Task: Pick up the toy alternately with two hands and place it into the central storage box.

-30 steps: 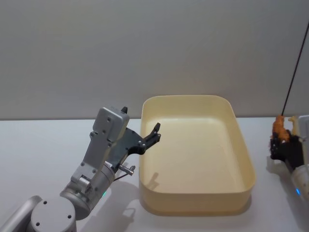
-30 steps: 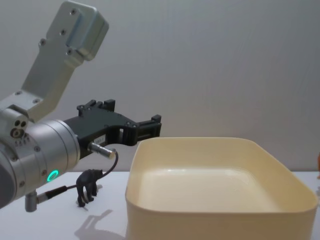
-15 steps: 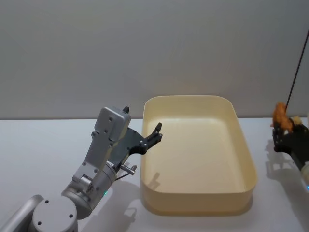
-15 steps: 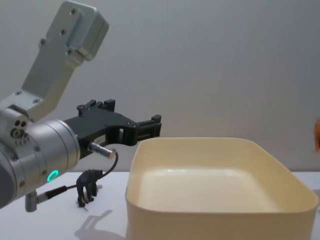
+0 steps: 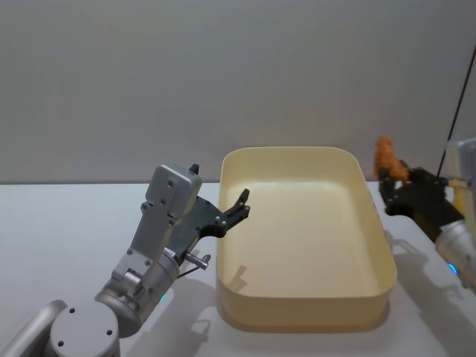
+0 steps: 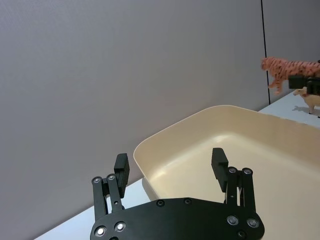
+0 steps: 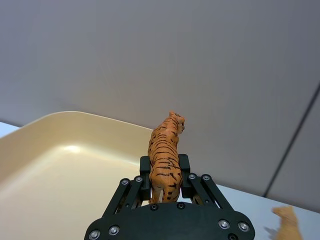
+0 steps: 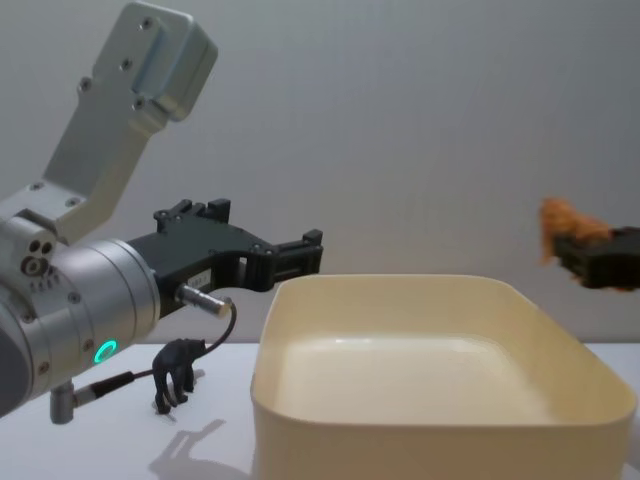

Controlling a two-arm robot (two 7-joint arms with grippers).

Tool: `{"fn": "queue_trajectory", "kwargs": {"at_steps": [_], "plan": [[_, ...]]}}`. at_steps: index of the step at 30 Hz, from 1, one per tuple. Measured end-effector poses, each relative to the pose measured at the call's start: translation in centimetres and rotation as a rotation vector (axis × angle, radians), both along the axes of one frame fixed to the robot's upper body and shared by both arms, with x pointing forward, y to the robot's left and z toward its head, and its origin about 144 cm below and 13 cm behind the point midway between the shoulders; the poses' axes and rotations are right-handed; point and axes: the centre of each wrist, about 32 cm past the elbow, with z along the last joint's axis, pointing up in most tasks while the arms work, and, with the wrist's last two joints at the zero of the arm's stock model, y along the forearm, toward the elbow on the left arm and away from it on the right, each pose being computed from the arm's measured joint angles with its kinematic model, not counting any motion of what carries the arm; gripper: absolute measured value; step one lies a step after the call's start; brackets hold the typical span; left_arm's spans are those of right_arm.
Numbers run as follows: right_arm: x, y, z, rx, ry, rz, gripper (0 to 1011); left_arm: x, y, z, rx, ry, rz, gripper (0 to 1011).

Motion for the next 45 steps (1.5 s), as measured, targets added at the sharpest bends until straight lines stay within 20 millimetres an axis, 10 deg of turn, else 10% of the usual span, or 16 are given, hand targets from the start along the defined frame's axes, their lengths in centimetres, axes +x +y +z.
{"fn": "queue_trajectory", "kwargs": {"at_steps": [7, 23, 30, 45], "plan": [[1.8, 1.9, 0.6, 0.018, 0.041, 0.103, 326, 0.0, 0.0, 0.0, 0.0, 0.0, 0.0, 1001], [4.5, 4.6, 1.1, 0.031, 0.1, 0.22, 822, 0.0, 0.0, 0.0, 0.0, 0.0, 0.0, 1001], [4.4, 3.9, 1.2, 0.031, 0.08, 0.187, 1001, 0.0, 0.0, 0.0, 0.0, 0.0, 0.0, 1001], [2.6, -0.5, 1.3, 0.037, 0.03, 0.009, 1001, 0.0, 0.0, 0.0, 0.0, 0.0, 0.0, 1001]]}}
